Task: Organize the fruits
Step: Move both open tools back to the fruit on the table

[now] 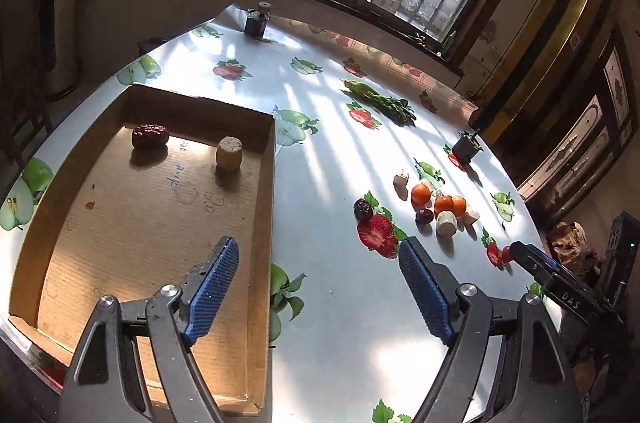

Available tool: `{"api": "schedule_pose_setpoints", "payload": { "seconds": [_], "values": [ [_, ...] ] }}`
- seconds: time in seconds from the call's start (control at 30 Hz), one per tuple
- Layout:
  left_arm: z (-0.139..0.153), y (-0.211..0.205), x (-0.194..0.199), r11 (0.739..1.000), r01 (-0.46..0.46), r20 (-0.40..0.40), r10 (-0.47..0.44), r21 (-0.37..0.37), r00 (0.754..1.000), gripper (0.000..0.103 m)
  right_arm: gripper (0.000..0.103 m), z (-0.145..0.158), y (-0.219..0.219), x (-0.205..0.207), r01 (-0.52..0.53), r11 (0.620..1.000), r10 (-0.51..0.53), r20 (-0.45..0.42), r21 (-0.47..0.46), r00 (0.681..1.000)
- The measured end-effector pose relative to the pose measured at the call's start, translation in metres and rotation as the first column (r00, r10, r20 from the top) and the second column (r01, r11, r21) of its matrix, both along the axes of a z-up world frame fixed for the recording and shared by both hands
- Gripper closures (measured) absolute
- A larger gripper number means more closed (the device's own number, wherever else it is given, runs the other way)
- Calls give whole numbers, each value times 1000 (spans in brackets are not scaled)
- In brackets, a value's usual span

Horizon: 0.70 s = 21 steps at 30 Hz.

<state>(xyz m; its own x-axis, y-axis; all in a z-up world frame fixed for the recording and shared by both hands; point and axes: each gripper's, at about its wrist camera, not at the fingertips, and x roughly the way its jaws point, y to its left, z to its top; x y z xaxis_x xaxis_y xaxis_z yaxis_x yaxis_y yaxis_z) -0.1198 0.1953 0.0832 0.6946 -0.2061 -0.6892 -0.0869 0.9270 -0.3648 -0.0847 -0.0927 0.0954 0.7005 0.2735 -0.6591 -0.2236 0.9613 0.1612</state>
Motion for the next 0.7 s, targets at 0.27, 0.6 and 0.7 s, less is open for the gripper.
{"api": "schedule_pose_setpoints", "payload": {
  "seconds": [0.27, 0.6, 0.7],
  "values": [
    [-24, -26, 1, 1000, 6, -104, -7, -16, 995, 21, 29, -33, -82, -23, 107, 994, -105, -78, 28, 991],
    [-14, -57, 53, 998, 58, -115, -55, 29, 992, 21, 29, -65, -60, -14, 27, 996, -13, -157, 87, 987],
    [-28, -62, 83, 997, 67, -146, -73, -49, 987, 21, 29, -65, -55, -11, 4, 995, 14, -176, 100, 984]
  ]
}}
